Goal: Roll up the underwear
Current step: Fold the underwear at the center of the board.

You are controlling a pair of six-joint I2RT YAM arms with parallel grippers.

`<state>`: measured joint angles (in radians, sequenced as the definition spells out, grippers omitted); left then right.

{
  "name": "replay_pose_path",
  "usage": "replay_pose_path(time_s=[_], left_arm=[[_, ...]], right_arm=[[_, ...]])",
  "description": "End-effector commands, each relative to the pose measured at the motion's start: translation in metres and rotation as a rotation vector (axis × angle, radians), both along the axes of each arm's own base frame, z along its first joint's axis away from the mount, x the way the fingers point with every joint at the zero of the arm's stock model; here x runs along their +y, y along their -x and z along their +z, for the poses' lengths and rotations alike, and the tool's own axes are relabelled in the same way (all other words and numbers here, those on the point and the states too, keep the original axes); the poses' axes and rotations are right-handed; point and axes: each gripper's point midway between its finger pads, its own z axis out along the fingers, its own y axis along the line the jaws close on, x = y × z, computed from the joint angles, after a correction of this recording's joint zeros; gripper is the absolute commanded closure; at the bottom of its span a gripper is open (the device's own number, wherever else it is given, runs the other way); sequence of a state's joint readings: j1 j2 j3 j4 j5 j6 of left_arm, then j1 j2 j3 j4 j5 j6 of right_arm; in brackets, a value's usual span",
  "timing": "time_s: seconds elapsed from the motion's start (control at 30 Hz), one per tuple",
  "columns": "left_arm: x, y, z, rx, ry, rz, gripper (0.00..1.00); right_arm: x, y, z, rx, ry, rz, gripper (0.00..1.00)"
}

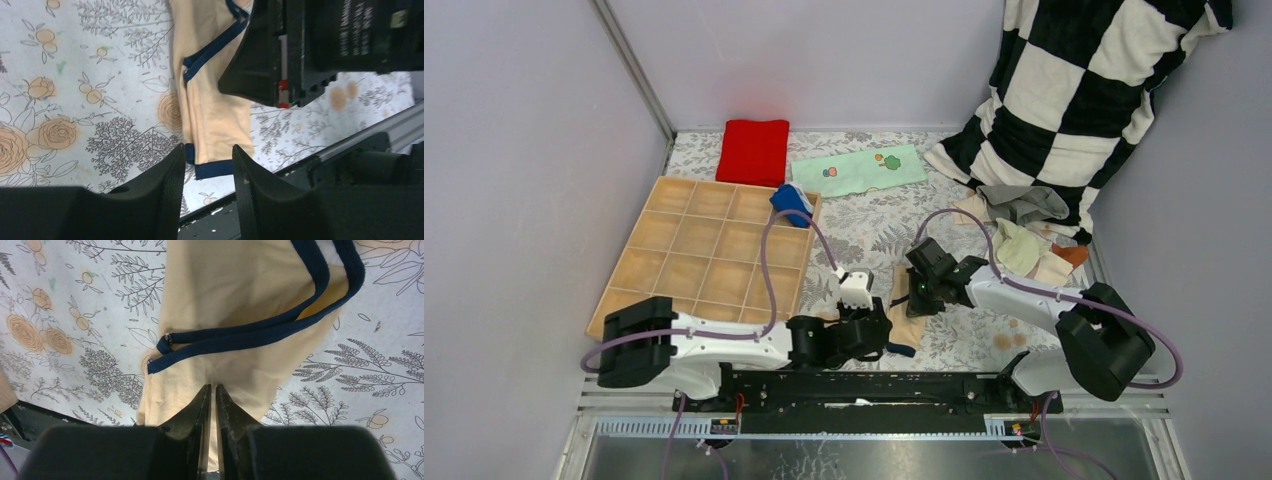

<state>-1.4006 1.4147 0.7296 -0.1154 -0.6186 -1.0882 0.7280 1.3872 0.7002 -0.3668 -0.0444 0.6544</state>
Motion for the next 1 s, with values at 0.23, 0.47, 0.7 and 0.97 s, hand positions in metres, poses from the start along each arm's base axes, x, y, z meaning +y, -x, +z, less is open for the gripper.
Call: replay_pose_path(time_s=[0.23,0.47,0.7,0.97], left_arm=[[-0.019,-0.029,0.037,-0.082,0.123,-0.08,0.66],[-0.048,-0.023,0.023,-0.071,0.134,-0.212,0.72],[-0.056,-0.023,-0.017,-0.014,0.091,-0.222,0.76],[-0.047,-0.036,-0.003,-0.022,0.085,-0.177,0.76]], right_arm=[[-0.001,-0.008,0.051,-0.157,-0.103,-0.059,0.81],[-0.013,0.012,0.024,-0.087,-0.1,-0.121,0.81],[-0.019,0.016,0.01,-0.073,-0.089,-0.161,0.81],[-0.042,0.005,0.02,-0.13,0.025,-0.234,0.64]])
